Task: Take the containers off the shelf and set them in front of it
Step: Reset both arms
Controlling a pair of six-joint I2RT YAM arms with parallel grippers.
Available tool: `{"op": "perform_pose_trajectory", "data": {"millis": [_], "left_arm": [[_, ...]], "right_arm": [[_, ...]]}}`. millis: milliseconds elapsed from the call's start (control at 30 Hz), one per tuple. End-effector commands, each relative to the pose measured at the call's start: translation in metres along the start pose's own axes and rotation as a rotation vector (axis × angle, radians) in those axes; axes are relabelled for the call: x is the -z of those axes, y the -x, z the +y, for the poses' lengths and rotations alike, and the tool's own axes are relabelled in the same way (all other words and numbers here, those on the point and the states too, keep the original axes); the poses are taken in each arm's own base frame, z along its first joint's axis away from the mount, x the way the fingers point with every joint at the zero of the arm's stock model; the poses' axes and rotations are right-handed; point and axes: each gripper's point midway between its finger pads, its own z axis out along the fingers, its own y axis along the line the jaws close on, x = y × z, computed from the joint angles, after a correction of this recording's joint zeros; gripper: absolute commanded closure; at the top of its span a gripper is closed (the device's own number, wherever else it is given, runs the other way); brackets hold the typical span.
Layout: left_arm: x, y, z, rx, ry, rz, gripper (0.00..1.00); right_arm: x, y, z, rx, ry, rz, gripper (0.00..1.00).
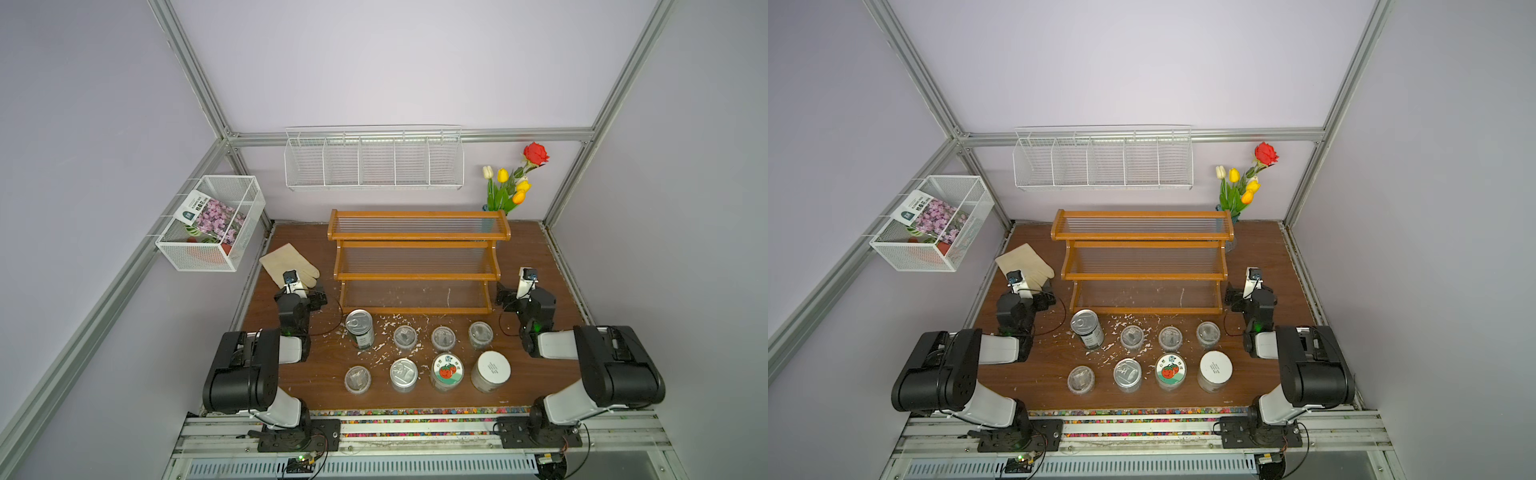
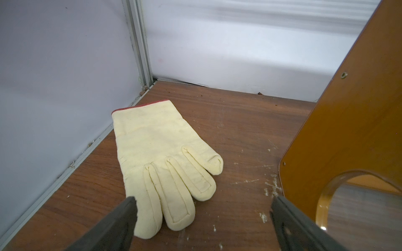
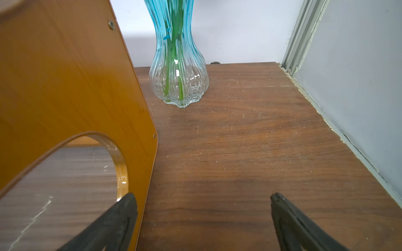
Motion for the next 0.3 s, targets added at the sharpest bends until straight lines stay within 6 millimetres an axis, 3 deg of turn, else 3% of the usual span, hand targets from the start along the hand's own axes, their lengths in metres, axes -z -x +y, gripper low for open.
{"op": "perform_pose_trajectory", "data": {"millis": [0,267], "left_arm": [[0.0000,0.0070,0.0017,-0.001,0.003,-0.028,0.01],[-0.0003,0.0072,0.0017,-0.003,0.003,-0.029,0.01]], "right_arm": [[-0.0033,0.0008,0.0100,0.035,0.057,0.002,0.02],[-0.0036,0.0007,0.0122,0.048,0.049,0.006,0.02]]}}
